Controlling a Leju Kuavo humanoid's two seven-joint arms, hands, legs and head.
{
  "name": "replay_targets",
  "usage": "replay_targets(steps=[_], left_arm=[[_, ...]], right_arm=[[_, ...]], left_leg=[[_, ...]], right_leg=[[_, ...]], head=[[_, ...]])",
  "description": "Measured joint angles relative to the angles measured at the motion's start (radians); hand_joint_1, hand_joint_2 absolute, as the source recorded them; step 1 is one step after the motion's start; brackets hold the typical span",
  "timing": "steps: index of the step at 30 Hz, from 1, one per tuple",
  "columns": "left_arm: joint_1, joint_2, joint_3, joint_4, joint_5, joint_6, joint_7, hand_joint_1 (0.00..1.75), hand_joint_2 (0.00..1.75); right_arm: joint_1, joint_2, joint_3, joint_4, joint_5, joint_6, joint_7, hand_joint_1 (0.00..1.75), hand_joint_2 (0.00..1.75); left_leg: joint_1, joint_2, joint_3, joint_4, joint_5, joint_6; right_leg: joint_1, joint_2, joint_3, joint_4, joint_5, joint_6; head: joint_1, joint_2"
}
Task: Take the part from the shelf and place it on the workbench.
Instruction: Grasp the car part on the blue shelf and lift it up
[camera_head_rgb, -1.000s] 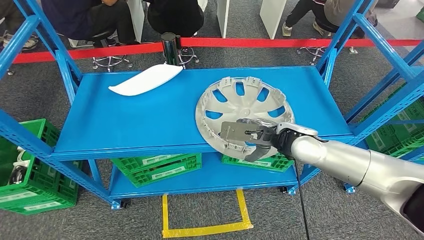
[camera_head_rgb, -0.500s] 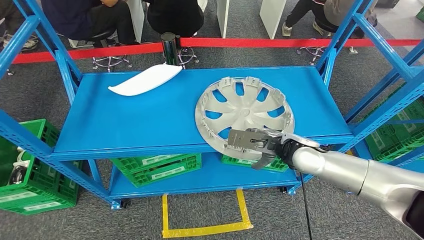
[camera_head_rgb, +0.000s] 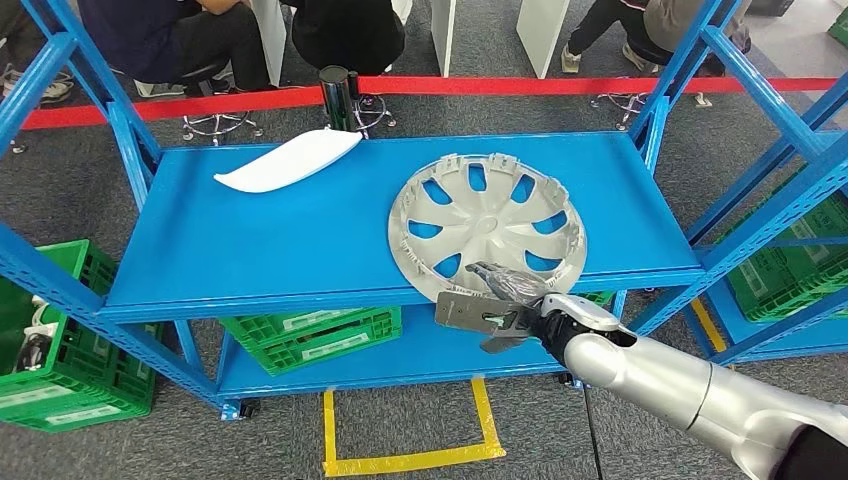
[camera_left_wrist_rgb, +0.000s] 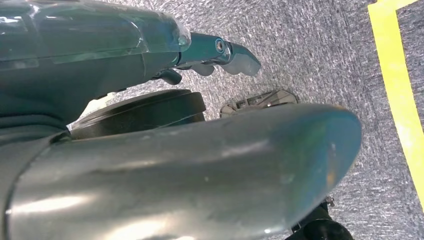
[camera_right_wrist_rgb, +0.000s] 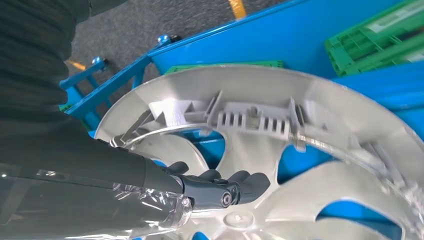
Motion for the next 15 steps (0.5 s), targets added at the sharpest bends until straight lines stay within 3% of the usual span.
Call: replay_targets(steps=[15], left_arm=[[0.0, 0.0, 0.0, 0.0, 0.0, -0.003, -0.005, 0.0, 0.0]], right_arm=[[0.074, 0.032, -0.115, 0.001, 0.08, 0.007, -0.061, 0.0, 1.75]], left_leg=[[0.0, 0.0, 0.0, 0.0, 0.0, 0.0]], right_leg=[[0.0, 0.0, 0.0, 0.0, 0.0, 0.0]], head=[[0.0, 0.0]])
